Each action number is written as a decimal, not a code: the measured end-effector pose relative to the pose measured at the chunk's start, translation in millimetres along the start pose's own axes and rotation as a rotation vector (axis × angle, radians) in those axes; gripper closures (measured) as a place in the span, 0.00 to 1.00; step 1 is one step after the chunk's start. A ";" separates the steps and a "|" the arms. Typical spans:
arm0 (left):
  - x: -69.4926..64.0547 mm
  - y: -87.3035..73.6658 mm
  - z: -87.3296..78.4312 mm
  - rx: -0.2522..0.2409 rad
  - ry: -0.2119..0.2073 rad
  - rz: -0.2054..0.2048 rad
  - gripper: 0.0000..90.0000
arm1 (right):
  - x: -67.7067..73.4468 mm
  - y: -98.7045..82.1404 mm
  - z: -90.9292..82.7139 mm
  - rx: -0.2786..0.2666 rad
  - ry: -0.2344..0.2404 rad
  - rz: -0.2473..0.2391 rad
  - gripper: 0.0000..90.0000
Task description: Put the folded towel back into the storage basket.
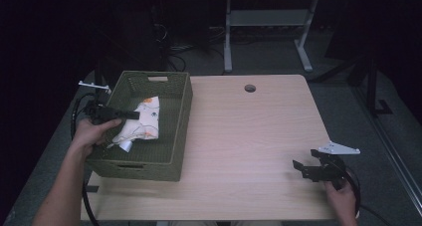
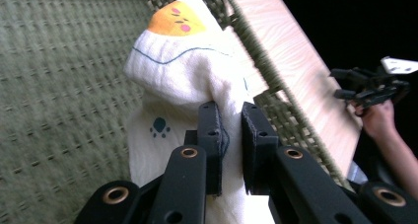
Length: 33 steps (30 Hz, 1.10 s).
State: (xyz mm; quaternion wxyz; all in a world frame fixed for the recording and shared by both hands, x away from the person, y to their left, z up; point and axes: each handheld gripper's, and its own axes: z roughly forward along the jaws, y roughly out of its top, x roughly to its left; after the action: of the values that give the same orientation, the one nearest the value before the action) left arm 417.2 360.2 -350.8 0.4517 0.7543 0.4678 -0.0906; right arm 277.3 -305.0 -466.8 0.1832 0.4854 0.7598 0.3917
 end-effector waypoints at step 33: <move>-38.8 -1.2 1.3 -0.038 0.048 0.069 0.58 | 7.0 3.9 -0.7 -0.015 0.035 -0.023 0.16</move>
State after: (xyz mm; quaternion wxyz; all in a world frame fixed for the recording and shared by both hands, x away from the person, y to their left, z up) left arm 395.4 335.2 -330.5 0.4573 0.7633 0.4538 -0.0480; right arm 276.0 -298.3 -462.5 0.1782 0.4685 0.7653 0.4038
